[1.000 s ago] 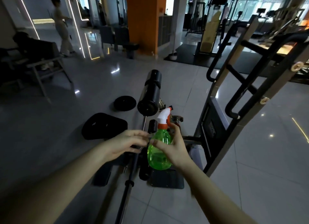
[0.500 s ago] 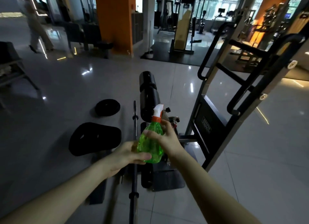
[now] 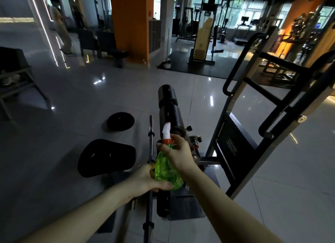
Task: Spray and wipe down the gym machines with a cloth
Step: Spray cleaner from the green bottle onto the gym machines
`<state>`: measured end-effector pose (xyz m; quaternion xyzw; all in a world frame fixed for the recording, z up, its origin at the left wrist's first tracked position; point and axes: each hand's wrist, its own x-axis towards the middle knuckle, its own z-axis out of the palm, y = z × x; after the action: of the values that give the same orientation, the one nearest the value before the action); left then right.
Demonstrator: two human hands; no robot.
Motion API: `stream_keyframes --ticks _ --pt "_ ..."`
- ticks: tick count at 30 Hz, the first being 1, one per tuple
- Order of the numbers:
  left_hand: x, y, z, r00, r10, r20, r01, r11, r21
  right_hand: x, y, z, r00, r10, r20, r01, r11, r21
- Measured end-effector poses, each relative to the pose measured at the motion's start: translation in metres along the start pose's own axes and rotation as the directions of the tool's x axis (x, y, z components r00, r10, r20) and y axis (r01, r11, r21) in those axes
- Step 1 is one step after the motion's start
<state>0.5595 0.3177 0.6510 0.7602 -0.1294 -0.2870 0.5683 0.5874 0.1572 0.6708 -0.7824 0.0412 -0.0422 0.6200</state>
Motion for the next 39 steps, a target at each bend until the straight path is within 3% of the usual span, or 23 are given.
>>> stream_keyframes --ticks 6,17,23,29,39 --pt "0.016 0.003 0.003 0.999 -0.033 -0.011 0.033 0.999 0.016 0.014 0.006 -0.01 0.998 0.052 0.043 -0.053 0.998 0.019" --pt "0.018 -0.01 -0.009 0.998 -0.048 -0.048 0.044 0.997 -0.063 0.024 0.014 0.006 0.998 -0.048 0.05 0.051 0.997 -0.057" --pt "0.011 -0.029 -0.028 0.996 -0.082 -0.021 0.079 0.989 -0.126 0.029 0.023 0.038 1.0 0.016 0.013 -0.015 0.998 -0.068" --pt "-0.001 -0.061 -0.054 0.992 -0.125 0.017 0.126 0.972 -0.198 0.027 0.028 0.067 0.989 0.096 0.113 -0.086 0.992 -0.095" --pt "-0.018 -0.091 -0.065 0.983 -0.17 0.071 0.183 0.951 -0.249 0.015 0.038 0.101 0.984 0.15 0.096 -0.137 0.982 -0.131"
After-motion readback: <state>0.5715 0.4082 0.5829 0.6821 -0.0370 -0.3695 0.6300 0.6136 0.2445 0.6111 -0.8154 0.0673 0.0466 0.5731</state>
